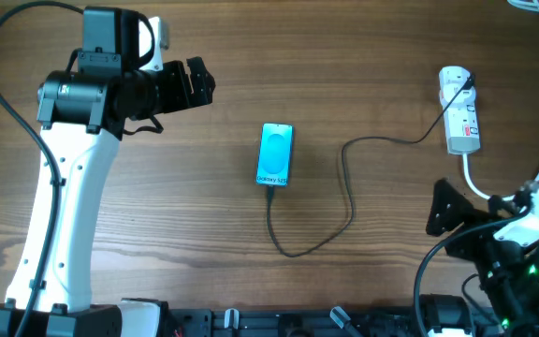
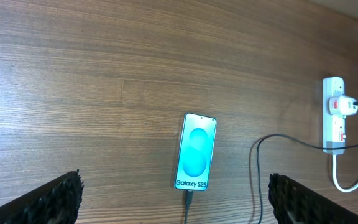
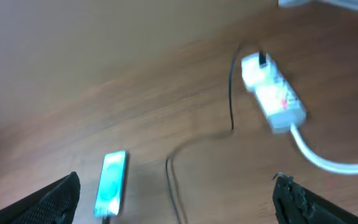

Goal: Plug charger to phone and switch on socket

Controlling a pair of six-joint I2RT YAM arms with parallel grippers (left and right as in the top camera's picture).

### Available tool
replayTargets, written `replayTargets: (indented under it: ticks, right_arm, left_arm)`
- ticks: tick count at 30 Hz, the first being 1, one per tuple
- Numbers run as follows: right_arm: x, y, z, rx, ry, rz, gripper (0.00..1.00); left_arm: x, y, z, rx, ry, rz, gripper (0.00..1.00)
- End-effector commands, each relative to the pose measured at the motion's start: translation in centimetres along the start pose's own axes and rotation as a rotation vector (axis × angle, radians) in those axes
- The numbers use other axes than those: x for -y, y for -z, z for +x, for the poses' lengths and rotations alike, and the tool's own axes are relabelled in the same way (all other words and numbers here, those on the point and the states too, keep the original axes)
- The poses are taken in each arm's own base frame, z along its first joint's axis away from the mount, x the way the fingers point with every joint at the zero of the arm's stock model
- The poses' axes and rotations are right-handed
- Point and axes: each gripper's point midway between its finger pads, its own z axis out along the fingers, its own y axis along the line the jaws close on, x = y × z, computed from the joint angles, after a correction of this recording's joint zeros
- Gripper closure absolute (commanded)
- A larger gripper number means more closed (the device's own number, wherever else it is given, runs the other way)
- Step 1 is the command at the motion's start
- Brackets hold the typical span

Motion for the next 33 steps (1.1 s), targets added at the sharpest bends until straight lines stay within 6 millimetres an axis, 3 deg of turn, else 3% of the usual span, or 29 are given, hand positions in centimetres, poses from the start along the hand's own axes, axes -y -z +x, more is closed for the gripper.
replayTargets:
  ticks: [1,6,9,19,26,33]
  right_arm:
    - [0.2,0.2,2.7,-0.1,-0.082,-0.007,0.0]
    - [1.3,0.5,4.6,-0.174,-0.082,0.047,0.0]
    - [1.2,0.4,4.1,-0.155,-0.06,0.045,0.0]
    - [-1.5,-0.2,1.0,-0.003,0.329,-0.103,0.0]
    - [-3.8,-2.3,2.3,0.146,0.472,-0.279,0.0]
    - [-3.1,-4.8,4.8,0.346,0.501,-0.335,0.0]
  left_arm:
    - [-0.2,-0.2,0.0,-0.003,0.012,-0.005,0.0]
    - [-0.2,-0.2,0.0,-0.003,0.012,-0.005,0.0]
    - [-0.2,-0.2,0.0,-0.003,0.012,-0.005,0.0]
    - [-0.2,-0.2,0.0,-0.003,0.012,-0.005,0.0]
    - [-0.2,-0.2,0.0,-0.003,0.012,-0.005,0.0]
    - [-0.2,-0.2,0.0,-0.003,0.012,-0.005,0.0]
